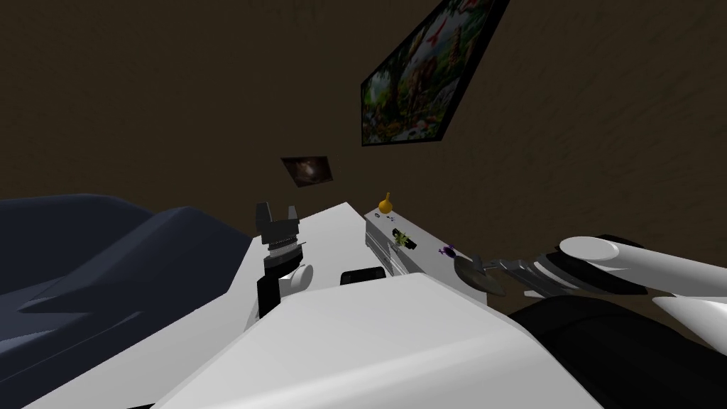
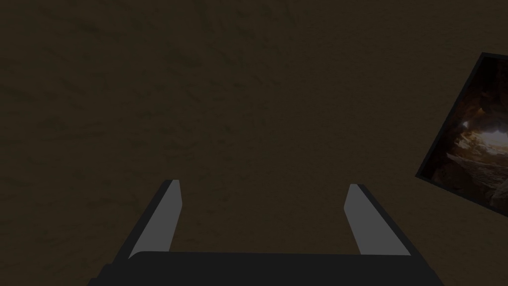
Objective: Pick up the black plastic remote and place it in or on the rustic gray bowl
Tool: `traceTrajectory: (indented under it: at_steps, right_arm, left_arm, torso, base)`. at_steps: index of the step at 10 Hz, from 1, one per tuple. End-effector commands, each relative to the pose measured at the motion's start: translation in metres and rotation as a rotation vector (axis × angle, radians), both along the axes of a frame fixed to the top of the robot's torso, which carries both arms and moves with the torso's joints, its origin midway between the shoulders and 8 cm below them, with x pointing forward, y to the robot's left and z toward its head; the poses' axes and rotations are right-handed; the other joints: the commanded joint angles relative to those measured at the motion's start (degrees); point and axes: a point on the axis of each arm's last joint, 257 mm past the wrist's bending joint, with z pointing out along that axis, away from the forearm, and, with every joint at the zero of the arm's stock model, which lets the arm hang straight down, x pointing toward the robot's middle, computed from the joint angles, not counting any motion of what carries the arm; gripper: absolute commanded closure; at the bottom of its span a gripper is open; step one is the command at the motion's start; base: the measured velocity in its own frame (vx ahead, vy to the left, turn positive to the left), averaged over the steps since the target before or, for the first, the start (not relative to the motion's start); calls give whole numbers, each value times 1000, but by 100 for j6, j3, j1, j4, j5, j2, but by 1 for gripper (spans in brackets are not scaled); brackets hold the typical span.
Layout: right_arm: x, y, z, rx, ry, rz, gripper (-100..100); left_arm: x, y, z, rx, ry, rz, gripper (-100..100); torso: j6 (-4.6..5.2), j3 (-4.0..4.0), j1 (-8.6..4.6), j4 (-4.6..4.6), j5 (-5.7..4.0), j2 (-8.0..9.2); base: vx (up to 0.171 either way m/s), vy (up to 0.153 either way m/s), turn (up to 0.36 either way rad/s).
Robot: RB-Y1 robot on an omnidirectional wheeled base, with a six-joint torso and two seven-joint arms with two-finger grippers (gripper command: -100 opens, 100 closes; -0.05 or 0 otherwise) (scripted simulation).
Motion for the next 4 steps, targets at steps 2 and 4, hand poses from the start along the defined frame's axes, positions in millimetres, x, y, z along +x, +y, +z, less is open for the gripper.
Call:
traceTrajectory:
  at_steps: [2,4]
  right_arm:
    - [0,0,0,0,0,0,0]
    - [0,0,0,0,0,0,0]
  left_arm:
    - [0,0,0,0,0,0,0]
    - [0,0,0,0,0,0,0]
  torso:
    - [0,0,0,0,0,-1]
    - [0,-1,0,0,0,-1]
  base:
    - [0,0,0]
    - [0,0,0]
